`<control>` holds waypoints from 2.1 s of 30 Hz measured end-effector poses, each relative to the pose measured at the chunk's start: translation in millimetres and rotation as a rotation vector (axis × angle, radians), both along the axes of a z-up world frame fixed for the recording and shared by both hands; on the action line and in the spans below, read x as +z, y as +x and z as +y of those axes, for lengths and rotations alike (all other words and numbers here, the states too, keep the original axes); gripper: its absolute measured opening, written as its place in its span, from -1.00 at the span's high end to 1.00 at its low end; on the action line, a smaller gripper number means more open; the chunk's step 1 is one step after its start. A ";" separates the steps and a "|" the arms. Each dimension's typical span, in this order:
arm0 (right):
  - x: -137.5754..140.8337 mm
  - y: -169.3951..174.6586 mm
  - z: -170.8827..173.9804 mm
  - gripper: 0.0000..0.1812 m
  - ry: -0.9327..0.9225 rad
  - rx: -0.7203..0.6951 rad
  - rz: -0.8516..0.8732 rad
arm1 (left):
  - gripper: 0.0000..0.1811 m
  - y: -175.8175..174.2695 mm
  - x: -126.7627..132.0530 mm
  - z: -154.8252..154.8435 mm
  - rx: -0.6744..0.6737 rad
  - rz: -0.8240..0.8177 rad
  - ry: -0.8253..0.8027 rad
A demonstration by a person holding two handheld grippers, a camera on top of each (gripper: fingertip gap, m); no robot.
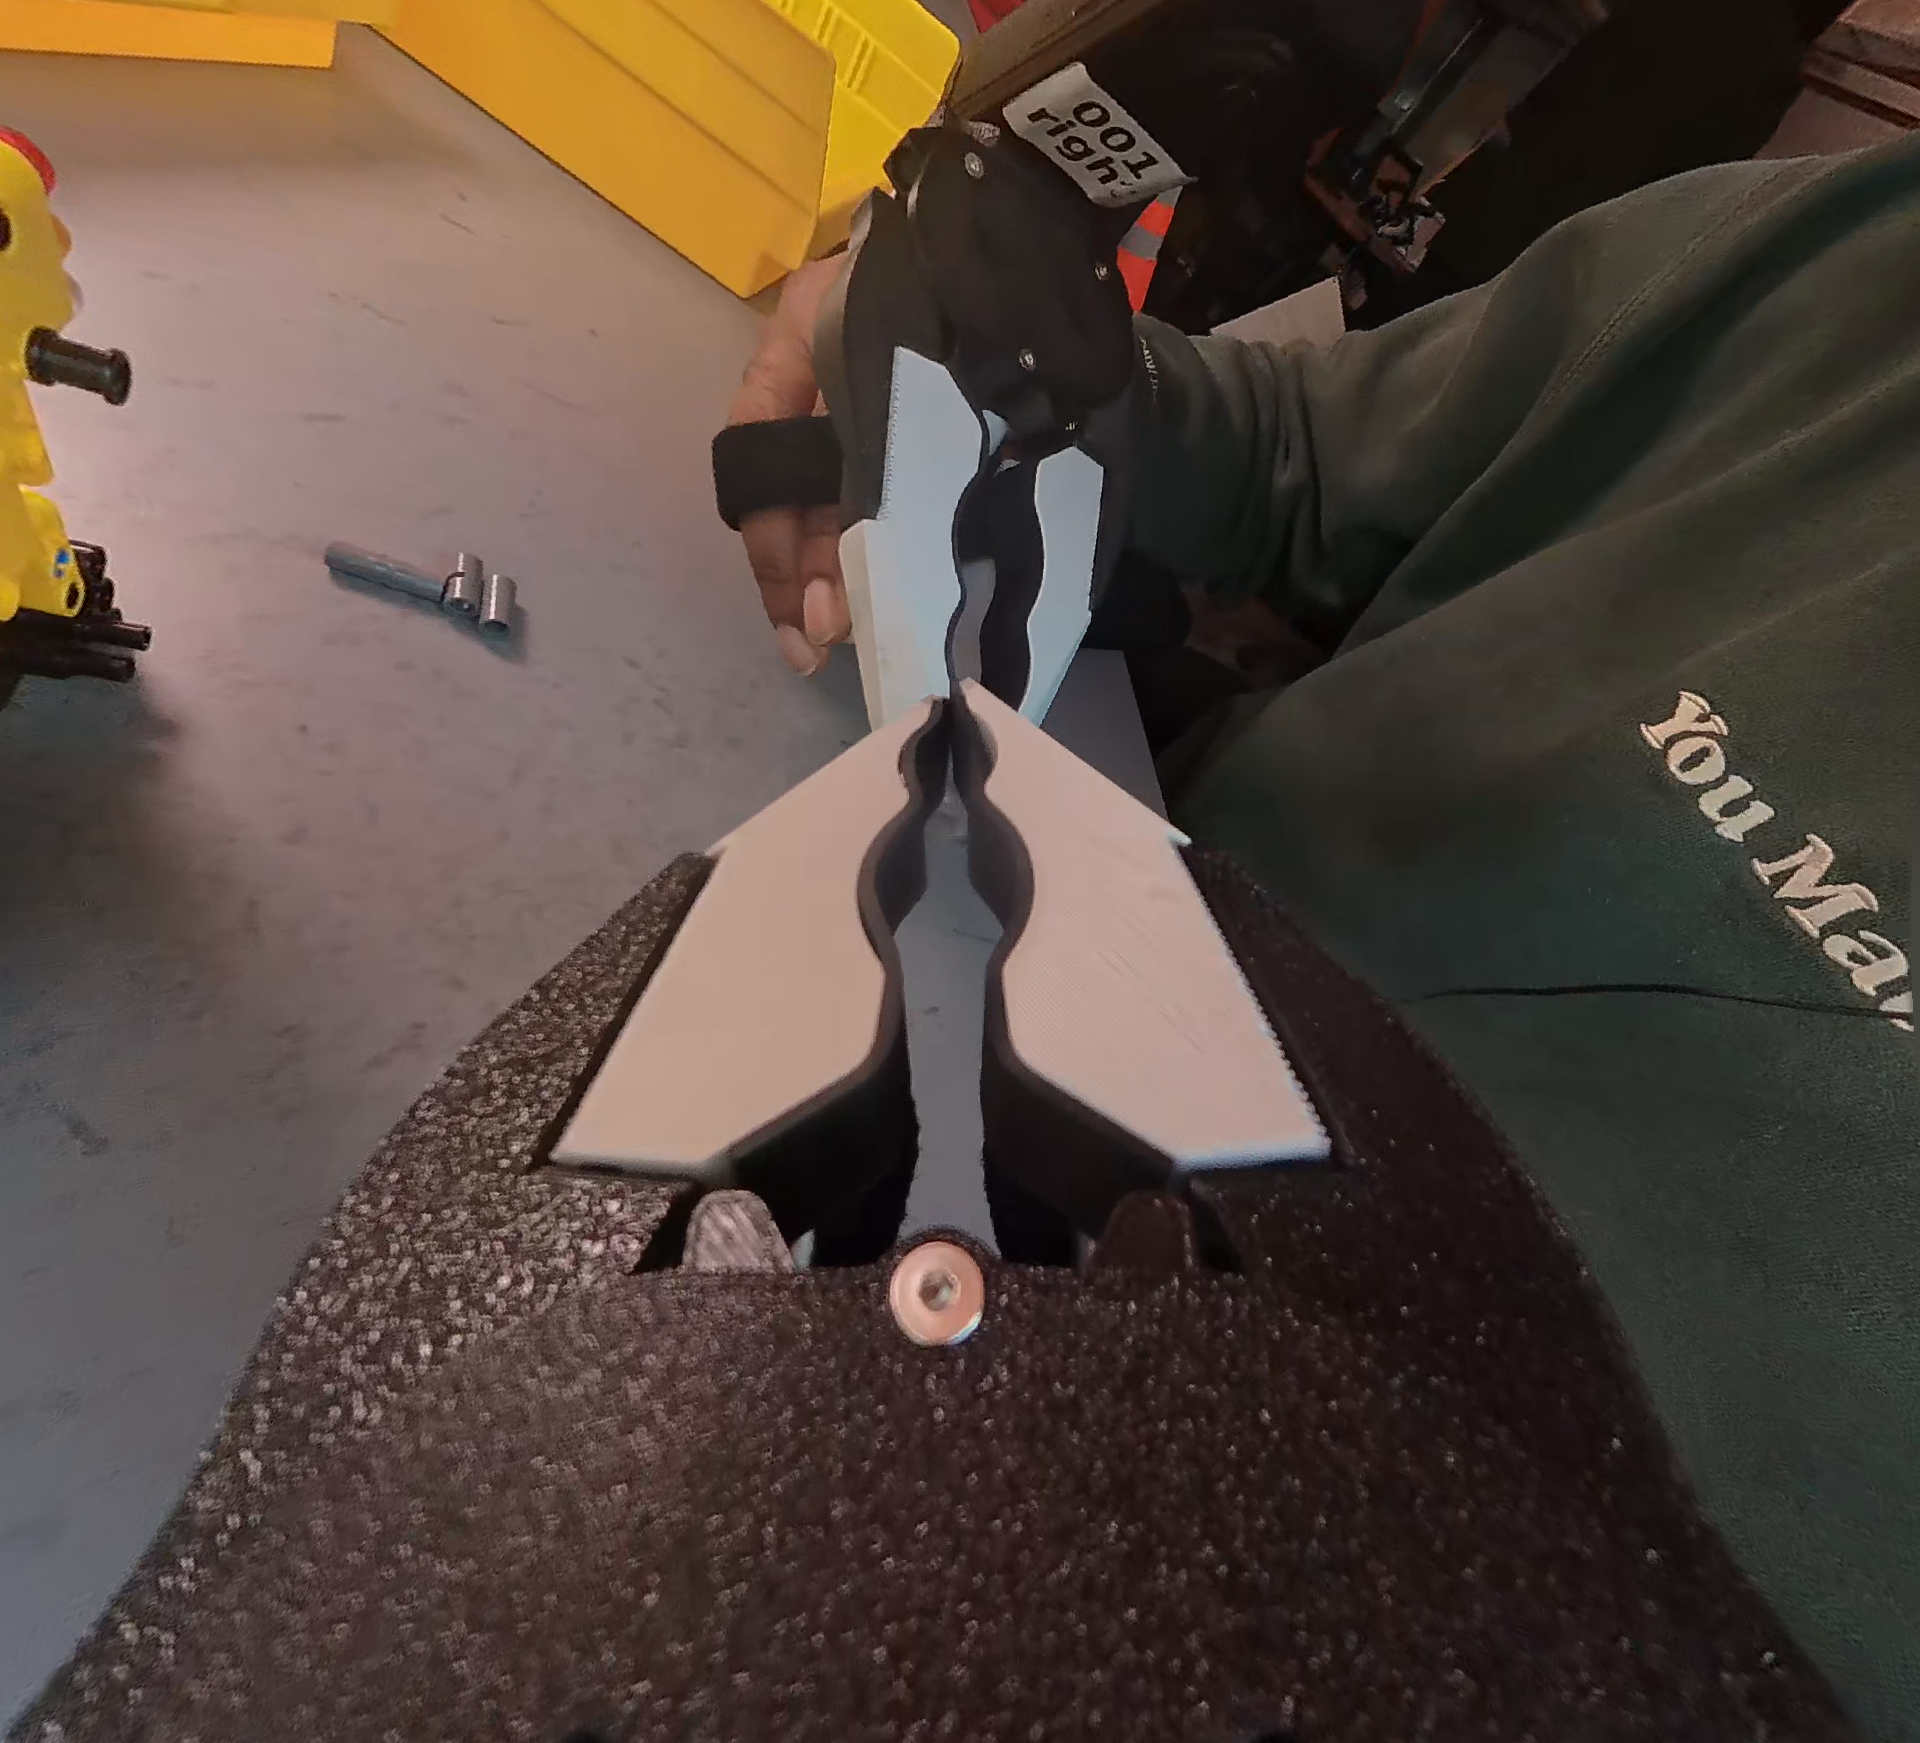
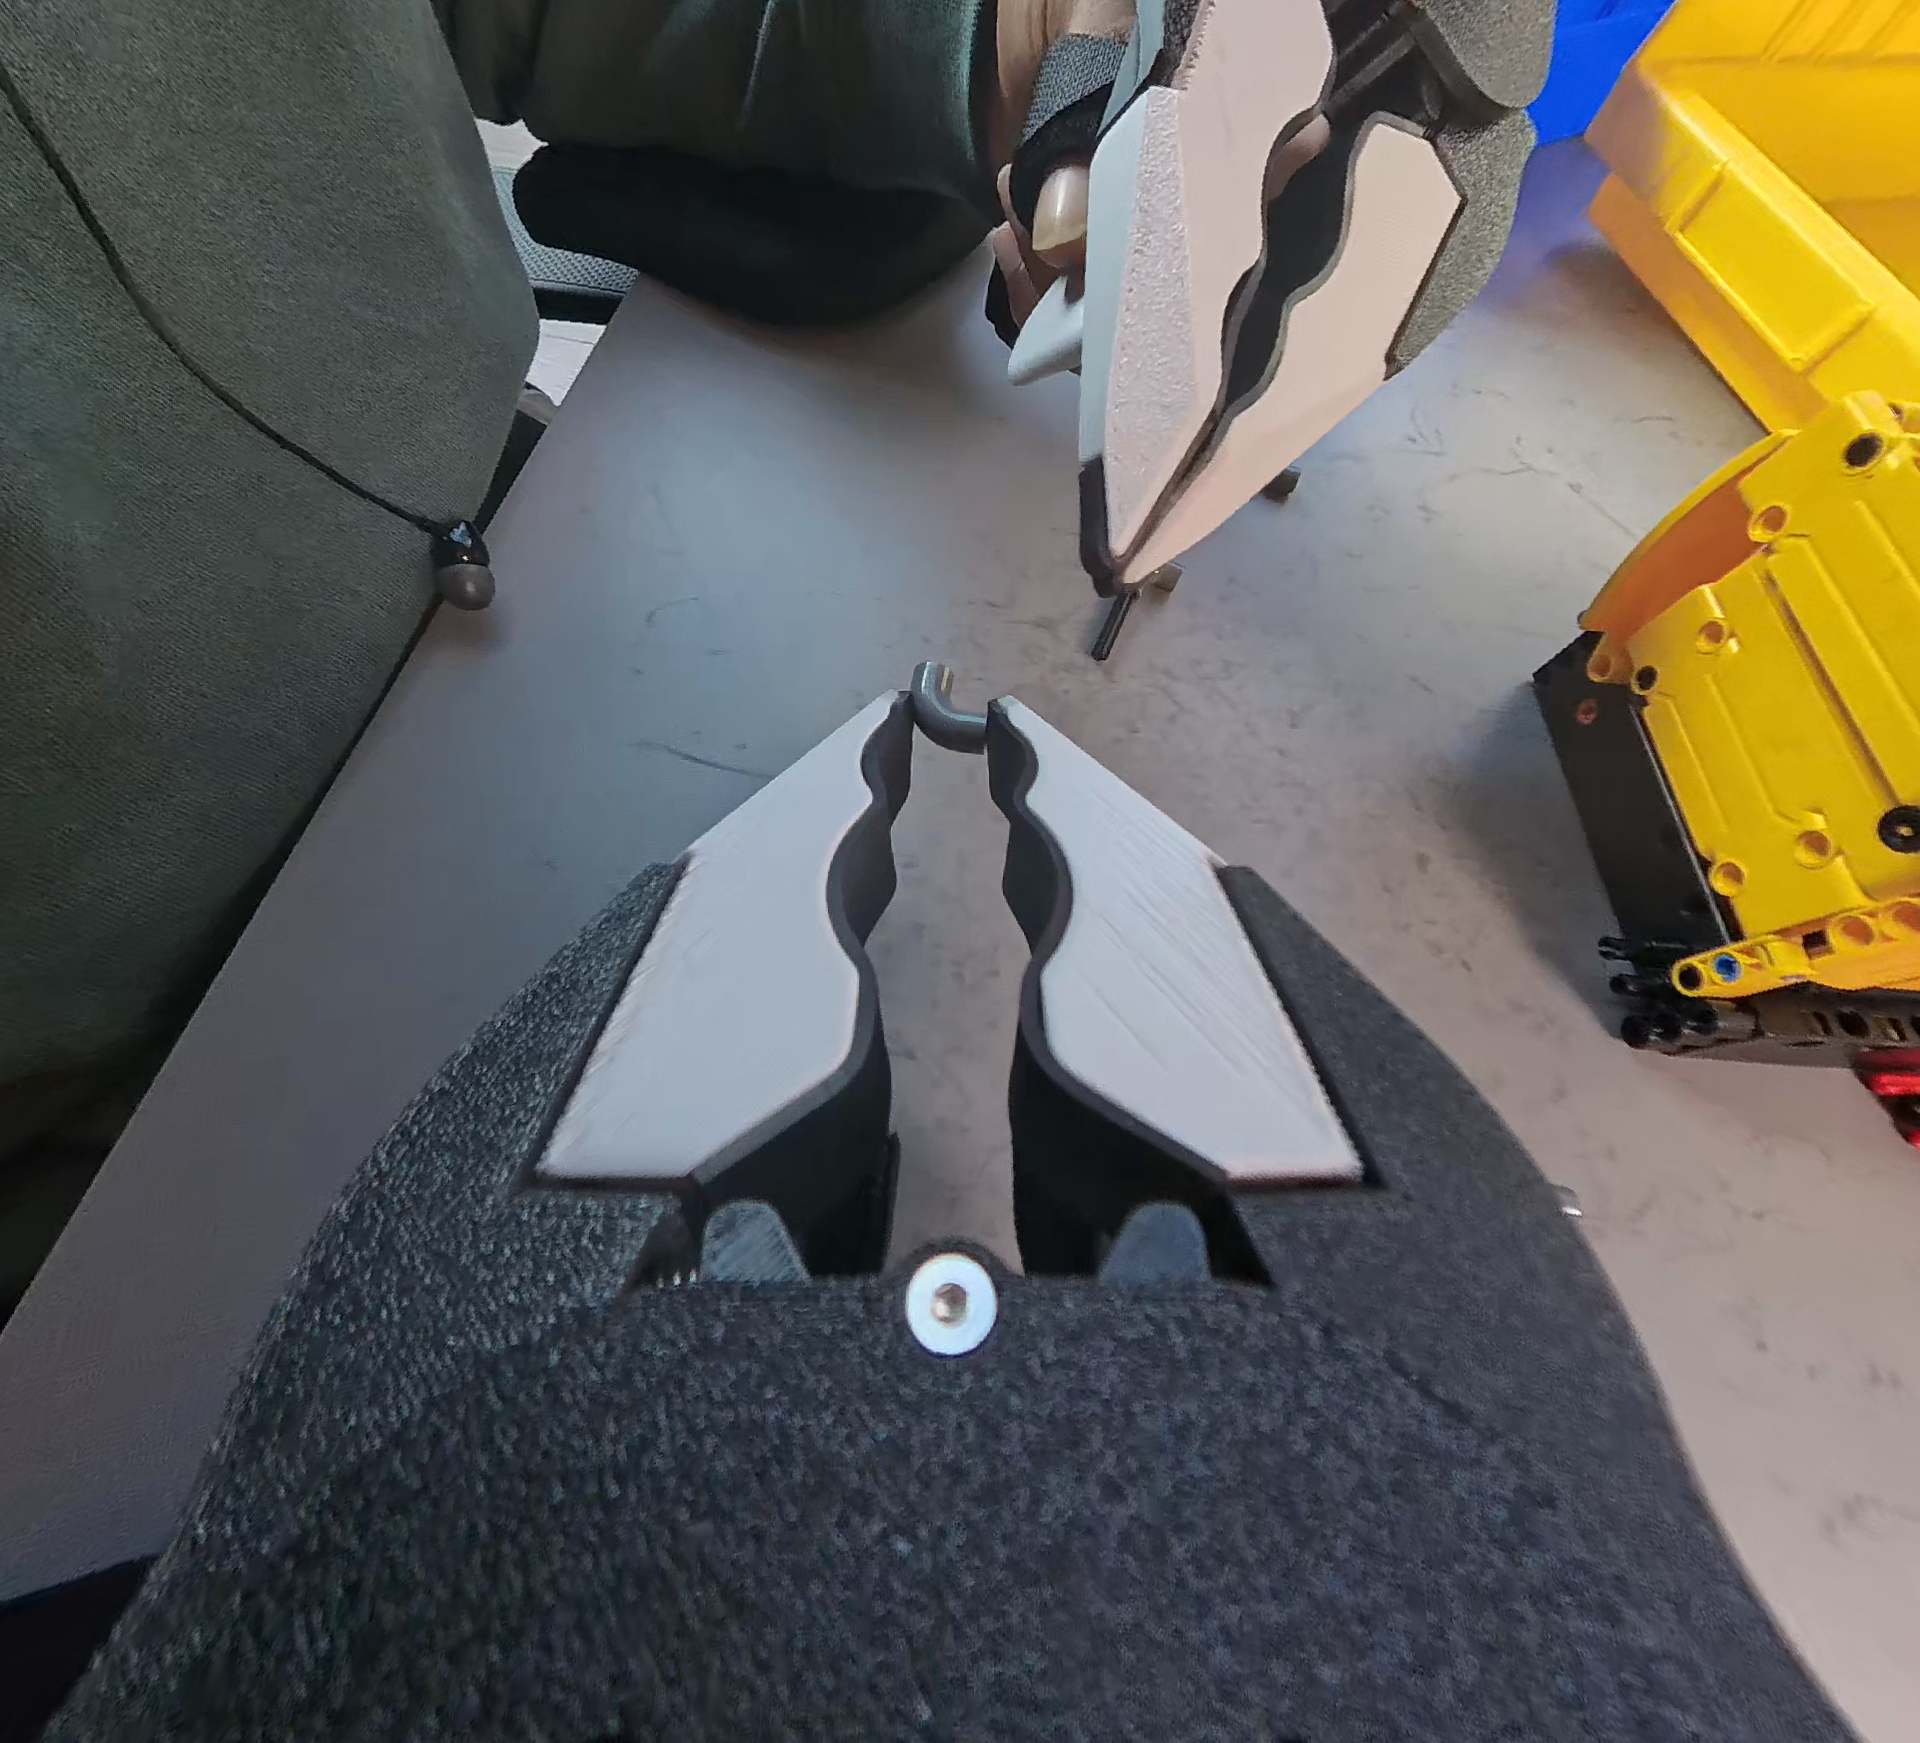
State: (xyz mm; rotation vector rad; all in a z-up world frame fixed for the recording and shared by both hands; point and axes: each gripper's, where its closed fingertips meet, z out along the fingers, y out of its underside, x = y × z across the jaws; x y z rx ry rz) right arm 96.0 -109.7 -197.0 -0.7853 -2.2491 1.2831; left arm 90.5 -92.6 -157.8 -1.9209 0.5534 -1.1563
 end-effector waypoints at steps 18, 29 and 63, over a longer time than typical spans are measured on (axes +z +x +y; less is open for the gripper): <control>-2.0 5.5 2.5 0.84 0.026 0.002 0.005 | 0.96 -17.0 25.4 -26.8 0.206 0.298 0.181; 4.5 7.3 -1.4 0.84 0.066 -0.013 0.050 | 0.94 0.7 -2.3 -102.2 0.301 0.436 0.178; 13.8 17.5 -21.4 0.84 0.031 -0.055 0.070 | 0.93 -8.0 -53.3 -198.2 0.489 0.600 0.021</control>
